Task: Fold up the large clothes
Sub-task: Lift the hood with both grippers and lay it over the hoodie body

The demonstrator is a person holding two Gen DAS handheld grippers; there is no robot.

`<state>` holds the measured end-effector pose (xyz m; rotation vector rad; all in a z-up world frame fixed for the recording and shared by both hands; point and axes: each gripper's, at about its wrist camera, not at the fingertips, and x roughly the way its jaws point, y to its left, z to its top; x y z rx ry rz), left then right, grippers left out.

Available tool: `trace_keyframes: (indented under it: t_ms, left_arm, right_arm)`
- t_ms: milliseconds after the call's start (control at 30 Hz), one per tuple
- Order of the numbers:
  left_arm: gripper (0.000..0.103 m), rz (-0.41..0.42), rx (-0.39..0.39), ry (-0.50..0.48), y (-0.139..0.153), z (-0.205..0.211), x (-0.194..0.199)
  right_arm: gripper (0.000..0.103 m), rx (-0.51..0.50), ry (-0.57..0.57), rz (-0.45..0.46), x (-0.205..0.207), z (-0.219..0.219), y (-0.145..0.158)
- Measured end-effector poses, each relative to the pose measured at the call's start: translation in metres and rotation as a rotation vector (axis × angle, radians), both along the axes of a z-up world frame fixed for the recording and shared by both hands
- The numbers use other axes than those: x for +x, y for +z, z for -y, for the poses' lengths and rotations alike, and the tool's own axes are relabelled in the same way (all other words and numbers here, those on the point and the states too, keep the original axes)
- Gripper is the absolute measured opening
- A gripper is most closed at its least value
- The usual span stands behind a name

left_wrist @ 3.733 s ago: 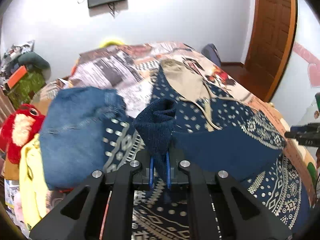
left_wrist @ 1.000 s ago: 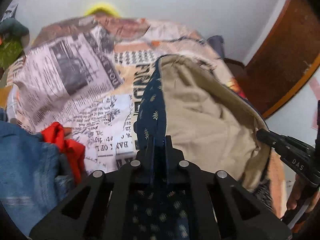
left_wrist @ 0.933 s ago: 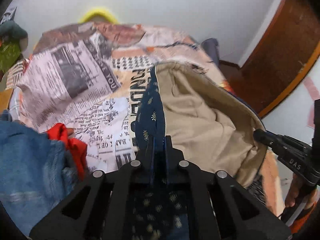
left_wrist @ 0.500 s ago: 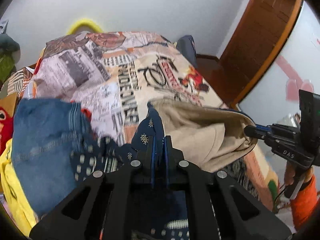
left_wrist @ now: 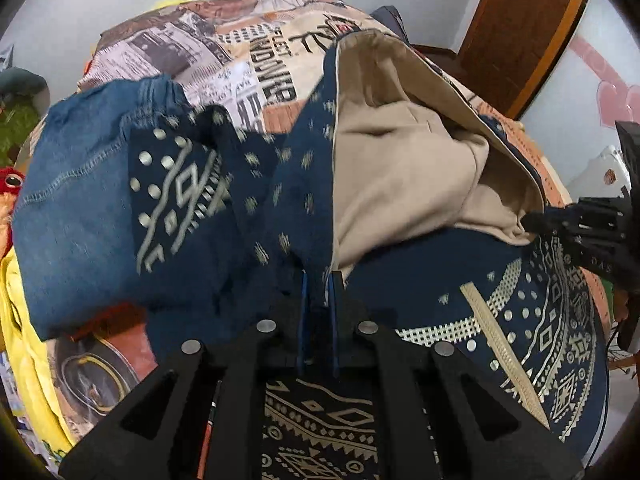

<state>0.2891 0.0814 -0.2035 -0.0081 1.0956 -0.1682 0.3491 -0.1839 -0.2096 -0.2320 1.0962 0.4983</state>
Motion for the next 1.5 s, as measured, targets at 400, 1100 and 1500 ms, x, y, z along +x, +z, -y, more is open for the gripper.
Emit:
trace_keyframes:
  t_ms: [400, 1100, 1500]
  left_arm:
    - [0.044, 0.119, -0.037, 0.001, 0.048, -0.003, 0.020]
    - [0.044, 0.101, -0.014, -0.041, 0.012, 0.013, 0.141]
    - [0.005, 0.115, -0.052, -0.042, 0.026, 0.009, 0.122]
  right_arm:
    - [0.033, 0.080, -0.029, 0.062, 0.011, -0.002, 0.048]
    - [0.033, 0.118, 0.015, 0.032, 0.098, -0.065, 0.018]
    - [0.007, 0.172, 0.036, 0.101, 0.091, -0.060, 0.035]
